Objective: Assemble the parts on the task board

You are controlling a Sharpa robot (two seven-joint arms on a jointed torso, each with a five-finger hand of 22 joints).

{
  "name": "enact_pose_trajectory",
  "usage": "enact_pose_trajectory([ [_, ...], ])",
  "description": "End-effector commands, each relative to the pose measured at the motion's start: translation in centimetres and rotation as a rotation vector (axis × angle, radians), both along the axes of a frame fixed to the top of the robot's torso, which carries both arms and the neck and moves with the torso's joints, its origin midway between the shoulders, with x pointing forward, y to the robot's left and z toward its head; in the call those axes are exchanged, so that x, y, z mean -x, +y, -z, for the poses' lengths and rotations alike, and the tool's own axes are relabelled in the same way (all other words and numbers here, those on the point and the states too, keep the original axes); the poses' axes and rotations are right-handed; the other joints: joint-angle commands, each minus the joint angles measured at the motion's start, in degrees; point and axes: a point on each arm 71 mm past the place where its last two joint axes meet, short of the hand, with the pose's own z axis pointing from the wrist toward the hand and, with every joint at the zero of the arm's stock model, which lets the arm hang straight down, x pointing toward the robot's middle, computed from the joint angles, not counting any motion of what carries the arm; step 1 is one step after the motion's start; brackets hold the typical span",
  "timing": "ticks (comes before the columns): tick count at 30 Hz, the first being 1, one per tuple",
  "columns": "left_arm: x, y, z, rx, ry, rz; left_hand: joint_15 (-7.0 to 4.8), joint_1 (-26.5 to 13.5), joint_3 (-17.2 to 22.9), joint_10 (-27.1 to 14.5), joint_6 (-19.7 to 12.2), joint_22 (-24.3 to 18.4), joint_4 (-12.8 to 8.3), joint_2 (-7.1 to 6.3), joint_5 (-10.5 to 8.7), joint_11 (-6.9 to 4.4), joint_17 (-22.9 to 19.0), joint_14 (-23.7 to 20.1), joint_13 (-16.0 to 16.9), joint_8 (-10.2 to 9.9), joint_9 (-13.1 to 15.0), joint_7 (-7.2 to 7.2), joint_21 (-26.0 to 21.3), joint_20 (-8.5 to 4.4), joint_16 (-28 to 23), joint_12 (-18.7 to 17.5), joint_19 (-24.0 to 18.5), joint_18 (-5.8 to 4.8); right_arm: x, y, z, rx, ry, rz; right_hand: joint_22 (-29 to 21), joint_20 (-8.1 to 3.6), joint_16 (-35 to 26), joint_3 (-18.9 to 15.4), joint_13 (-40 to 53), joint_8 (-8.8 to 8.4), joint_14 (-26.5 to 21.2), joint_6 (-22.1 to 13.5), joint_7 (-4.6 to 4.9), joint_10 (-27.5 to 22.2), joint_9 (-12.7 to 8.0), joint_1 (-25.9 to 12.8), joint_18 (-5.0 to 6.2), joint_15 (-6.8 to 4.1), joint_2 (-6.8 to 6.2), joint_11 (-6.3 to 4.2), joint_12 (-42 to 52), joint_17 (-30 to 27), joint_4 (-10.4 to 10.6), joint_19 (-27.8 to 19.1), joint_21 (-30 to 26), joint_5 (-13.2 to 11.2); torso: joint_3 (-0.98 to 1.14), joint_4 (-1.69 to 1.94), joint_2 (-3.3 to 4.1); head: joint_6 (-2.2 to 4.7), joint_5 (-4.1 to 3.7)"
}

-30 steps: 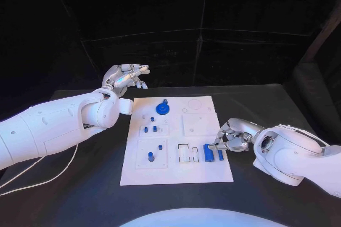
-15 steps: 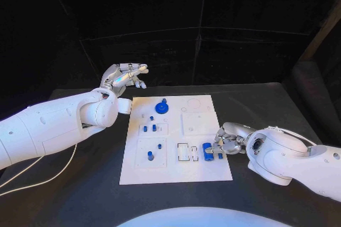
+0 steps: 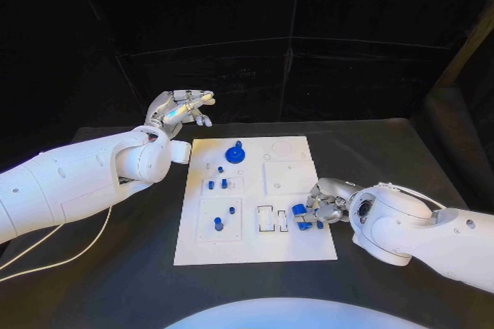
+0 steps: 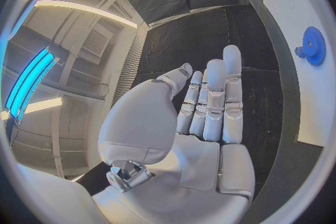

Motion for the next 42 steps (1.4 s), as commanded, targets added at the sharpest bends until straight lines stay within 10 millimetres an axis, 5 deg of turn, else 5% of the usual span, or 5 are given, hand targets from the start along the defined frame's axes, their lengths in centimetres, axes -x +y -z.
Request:
enact_pose_trajectory([
  [1, 0.0, -0.1, -0.1, 0.007, -0.005, 0.009, -0.01, 0.40, -0.19, -0.41, -0.37, -0.06, -0.01, -0.04, -0.02, -0.13, -0.04, -0.51, -0.04, 0.38, -0.07, -0.06, -0.22, 0.12, -0.03, 0.14, -0.15, 0.75, 0.0, 0.2, 0.3, 0.049, 0.007, -0.022, 0.20, 0.10, -2.57, -0.30, 0.18, 0.68, 4.59, -0.59, -0.11, 0.23, 0.22, 1.55, -0.54, 0.01, 0.25, 0.02, -0.32, 9.19, -0.21, -0.03, 0.20, 0.56, 0.02, -0.03, -0.06, -0.12, 0.02],
  [18, 0.1, -0.1, -0.1, 0.007, -0.003, 0.011, 0.00, 0.40, -0.24, -0.49, -0.42, -0.09, -0.02, -0.04, -0.03, -0.12, -0.07, -0.53, -0.04, 0.40, -0.07, -0.05, -0.25, 0.12, -0.02, 0.19, -0.14, 0.75, 0.0, 0.5, -0.2, -0.011, -0.062, 0.018, 0.86, -0.20, -2.63, -2.53, 1.46, 2.52, 4.58, -0.41, -0.41, 0.83, 0.34, 5.12, -0.58, -0.30, 2.78, -0.38, -0.63, 9.05, -0.21, 0.08, 0.25, 9.83, 0.04, -0.03, -0.09, 0.23, 0.11],
  [20, 0.1, -0.1, -0.1, 0.007, -0.003, 0.011, 0.00, 0.40, -0.24, -0.49, -0.42, -0.09, -0.02, -0.04, -0.03, -0.12, -0.07, -0.53, -0.04, 0.40, -0.07, -0.05, -0.25, 0.12, -0.02, 0.19, -0.14, 0.75, 0.2, 0.5, -0.5, -0.052, -0.077, 0.028, 1.07, 0.49, 1.45, -3.34, 1.42, 2.45, 6.06, -0.11, 0.69, 0.86, 0.14, 5.19, -0.67, 0.67, 2.77, -0.05, -0.94, 15.10, -0.20, 0.22, 0.31, 10.47, 0.02, -0.02, -0.09, 0.30, 0.08],
  [26, 0.1, -0.1, -0.1, 0.007, -0.003, 0.011, 0.00, 0.40, -0.24, -0.49, -0.42, -0.09, -0.02, -0.04, -0.03, -0.12, -0.07, -0.53, -0.04, 0.40, -0.07, -0.05, -0.25, 0.12, -0.02, 0.19, -0.14, 0.75, 0.8, 0.9, -1.3, -0.155, -0.107, 0.042, 1.57, 0.05, 0.97, -3.73, 1.54, 2.05, 5.81, 0.49, -0.43, 1.00, -0.21, 5.63, -0.79, -0.09, 2.90, -0.45, -1.15, 14.38, 0.10, 0.46, 0.48, 13.89, -0.03, -0.07, -0.09, 0.46, 0.06],
  [42, 0.2, -0.1, -0.2, 0.008, -0.003, 0.013, 0.00, 0.40, -0.24, -0.49, -0.42, -0.09, -0.02, -0.04, -0.03, -0.12, -0.07, -0.53, -0.04, 0.40, -0.07, -0.05, -0.25, 0.12, -0.02, 0.19, -0.14, 0.75, 1.4, 3.7, -1.3, -0.202, -0.043, -0.005, 2.27, 1.01, 1.45, -5.55, 2.35, 0.89, 6.06, 2.86, -0.35, 1.62, -0.88, 4.40, -0.74, 1.09, 4.92, 0.06, -1.49, 15.10, -0.02, 0.67, 0.53, 12.08, -0.11, 0.08, 0.01, 0.50, 0.29],
])
